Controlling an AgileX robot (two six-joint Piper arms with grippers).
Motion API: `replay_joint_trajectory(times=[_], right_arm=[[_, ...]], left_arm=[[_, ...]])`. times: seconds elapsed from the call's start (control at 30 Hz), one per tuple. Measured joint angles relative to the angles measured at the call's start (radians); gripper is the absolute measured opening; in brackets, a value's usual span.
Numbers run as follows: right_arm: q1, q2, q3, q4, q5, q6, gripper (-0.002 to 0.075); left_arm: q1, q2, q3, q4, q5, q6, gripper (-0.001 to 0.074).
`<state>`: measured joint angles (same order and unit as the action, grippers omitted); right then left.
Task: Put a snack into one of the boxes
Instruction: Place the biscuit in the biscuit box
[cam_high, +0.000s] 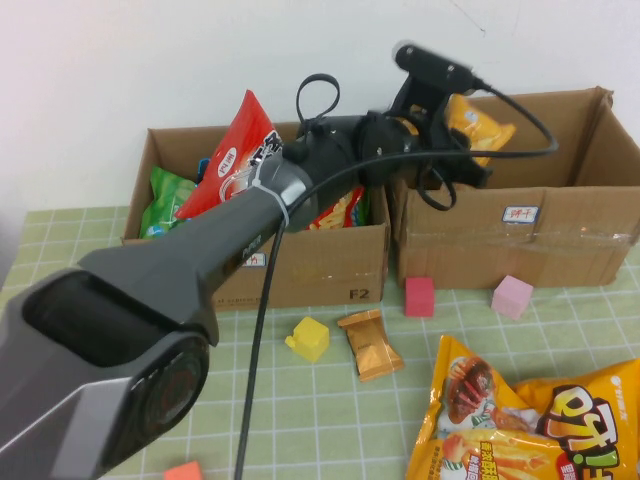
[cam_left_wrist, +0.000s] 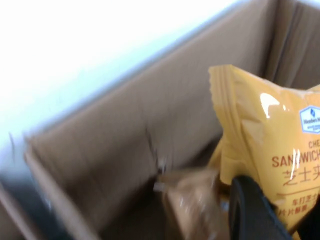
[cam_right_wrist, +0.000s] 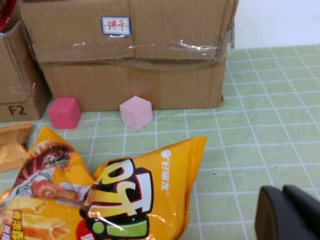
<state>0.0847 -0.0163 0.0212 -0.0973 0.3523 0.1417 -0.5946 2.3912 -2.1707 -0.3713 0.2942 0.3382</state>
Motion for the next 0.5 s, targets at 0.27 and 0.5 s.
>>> replay_joint_trajectory(times=[0.27,0.5], right_arm=[[0.0,0.0,0.0,0.0,0.0,0.0,-0.0002],[0.0,0.0,0.0,0.0,0.0,0.0,-0.0002]], left_arm=[[0.034,0.057,-0.141,-0.026,0.167,-0.025,0.0492],[0.038,0.031,-0.282,0.118,0.461,-0.017,0.0299]])
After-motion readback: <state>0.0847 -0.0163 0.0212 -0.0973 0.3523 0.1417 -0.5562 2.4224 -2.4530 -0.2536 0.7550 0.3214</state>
